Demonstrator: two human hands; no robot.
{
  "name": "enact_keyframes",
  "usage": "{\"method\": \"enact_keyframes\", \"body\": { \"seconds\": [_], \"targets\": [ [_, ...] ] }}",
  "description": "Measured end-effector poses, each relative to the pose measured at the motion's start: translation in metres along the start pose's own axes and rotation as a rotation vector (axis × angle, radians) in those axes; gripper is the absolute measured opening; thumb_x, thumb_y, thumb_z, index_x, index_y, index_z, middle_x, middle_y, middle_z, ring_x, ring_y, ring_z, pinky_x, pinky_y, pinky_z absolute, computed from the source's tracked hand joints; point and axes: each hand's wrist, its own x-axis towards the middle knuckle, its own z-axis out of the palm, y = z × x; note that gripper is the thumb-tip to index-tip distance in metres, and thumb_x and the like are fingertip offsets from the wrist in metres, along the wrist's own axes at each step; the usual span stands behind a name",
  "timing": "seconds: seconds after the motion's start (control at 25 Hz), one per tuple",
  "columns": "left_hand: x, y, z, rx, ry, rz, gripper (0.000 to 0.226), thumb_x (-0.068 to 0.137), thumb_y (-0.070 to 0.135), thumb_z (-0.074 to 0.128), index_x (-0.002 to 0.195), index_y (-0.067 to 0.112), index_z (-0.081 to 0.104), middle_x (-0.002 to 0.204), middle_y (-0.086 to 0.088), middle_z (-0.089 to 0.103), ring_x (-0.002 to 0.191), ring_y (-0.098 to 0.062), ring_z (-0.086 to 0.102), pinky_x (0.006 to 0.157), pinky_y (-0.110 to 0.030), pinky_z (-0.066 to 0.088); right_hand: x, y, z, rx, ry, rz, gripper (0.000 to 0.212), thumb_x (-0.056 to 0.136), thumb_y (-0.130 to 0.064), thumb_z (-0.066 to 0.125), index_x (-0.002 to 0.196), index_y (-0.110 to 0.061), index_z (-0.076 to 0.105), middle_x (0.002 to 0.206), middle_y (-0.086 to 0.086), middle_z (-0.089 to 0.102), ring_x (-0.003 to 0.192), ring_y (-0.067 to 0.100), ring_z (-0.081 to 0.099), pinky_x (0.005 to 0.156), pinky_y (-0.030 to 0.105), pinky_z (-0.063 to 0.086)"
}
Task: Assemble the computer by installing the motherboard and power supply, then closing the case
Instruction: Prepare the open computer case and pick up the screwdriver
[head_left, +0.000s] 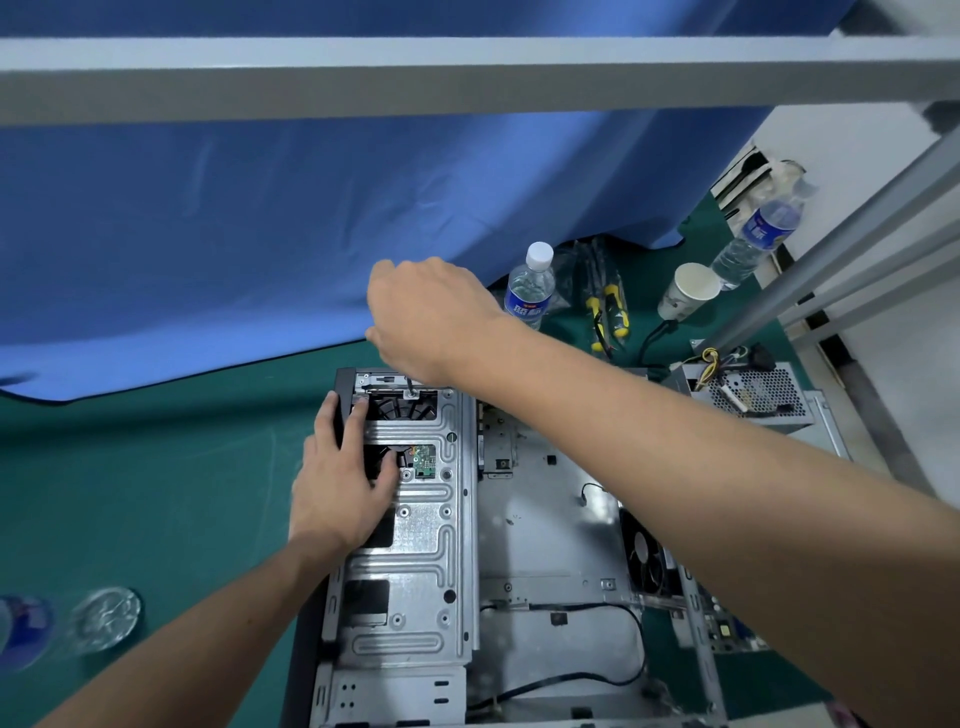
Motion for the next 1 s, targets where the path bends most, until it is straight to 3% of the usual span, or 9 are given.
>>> {"method": "enact_keyframes", "body": {
  "seconds": [0.2,0.36,0.44,0.56,0.64,0.76,0.88,1.0],
  "targets": [
    [0.000,0.000,0.000,-0.005,-0.005,-0.001,0.070,0.092,0.043,0.057,0.154,0.024,0.028,0.163,0.000,0.009,0.139,-0.028,0.030,0.094,-0.052,0.048,-0.001,0.010,-0.001,0.023,-0.069,0.028,0.027,0.100,-0.035,0.051,0.095,-0.015,0.034,0.070,-0.003,0.036,0.077,0.027,0.042,0.057,0.033,0.026],
    [-0.002,0.000,-0.001,-0.005,-0.019,-0.013,0.070,0.093,0.044,0.056,0.154,0.023,0.028,0.163,-0.001,0.008,0.139,-0.029,0.030,0.096,-0.050,0.048,-0.017,0.021,-0.009,-0.128,-0.102,-0.299,0.028,0.101,-0.046,0.043,0.099,-0.020,0.034,0.075,-0.002,0.043,0.069,0.029,0.042,0.050,0.034,0.020],
    [-0.002,0.000,-0.001,-0.006,-0.019,-0.010,0.070,0.093,0.043,0.056,0.154,0.022,0.029,0.163,-0.001,0.009,0.139,-0.030,0.031,0.096,-0.050,0.048,-0.026,0.028,-0.014,-0.087,-0.005,-0.294,0.027,0.099,-0.046,0.042,0.096,-0.021,0.035,0.074,-0.003,0.047,0.065,0.031,0.043,0.049,0.034,0.019],
    [-0.003,0.001,0.000,-0.011,-0.017,-0.010,0.070,0.093,0.042,0.058,0.154,0.021,0.030,0.163,-0.003,0.011,0.138,-0.031,0.033,0.096,-0.050,0.048,-0.051,0.050,-0.001,0.282,0.077,0.014,0.024,0.094,-0.047,0.048,0.097,-0.023,0.044,0.066,-0.004,0.053,0.062,0.025,0.051,0.053,0.036,0.033],
    [-0.001,0.001,-0.001,-0.010,-0.025,-0.009,0.070,0.093,0.042,0.058,0.154,0.021,0.031,0.163,-0.003,0.011,0.137,-0.031,0.033,0.096,-0.050,0.048,-0.083,0.065,0.021,0.782,0.067,0.356,0.017,0.095,-0.042,0.055,0.098,-0.025,0.053,0.064,0.000,0.059,0.055,0.017,0.050,0.054,0.034,0.039],
    [-0.001,0.000,-0.001,-0.003,-0.031,-0.015,0.070,0.093,0.042,0.057,0.154,0.021,0.030,0.163,-0.003,0.011,0.135,-0.030,0.034,0.094,-0.048,0.049,-0.146,0.076,0.062,1.527,0.049,0.878,0.012,0.096,-0.023,0.059,0.104,-0.014,0.058,0.081,0.016,0.068,0.062,0.018,0.057,0.057,0.031,0.046],
    [0.001,-0.002,-0.001,-0.001,-0.027,0.000,0.070,0.094,0.041,0.056,0.155,0.022,0.028,0.163,-0.004,0.011,0.135,-0.031,0.033,0.094,-0.049,0.048,-0.200,0.076,0.090,1.907,0.033,1.063,0.023,0.085,-0.014,0.062,0.104,-0.010,0.050,0.098,0.026,0.070,0.072,0.025,0.064,0.066,0.034,0.052],
    [0.002,-0.002,0.000,0.018,-0.038,-0.013,0.070,0.094,0.042,0.055,0.155,0.022,0.026,0.163,-0.004,0.010,0.137,-0.032,0.033,0.094,-0.051,0.049,-0.233,0.070,0.099,1.940,-0.023,1.078,0.035,0.078,-0.012,0.063,0.107,-0.011,0.045,0.109,0.027,0.069,0.084,0.029,0.068,0.071,0.038,0.052]
  ]
}}
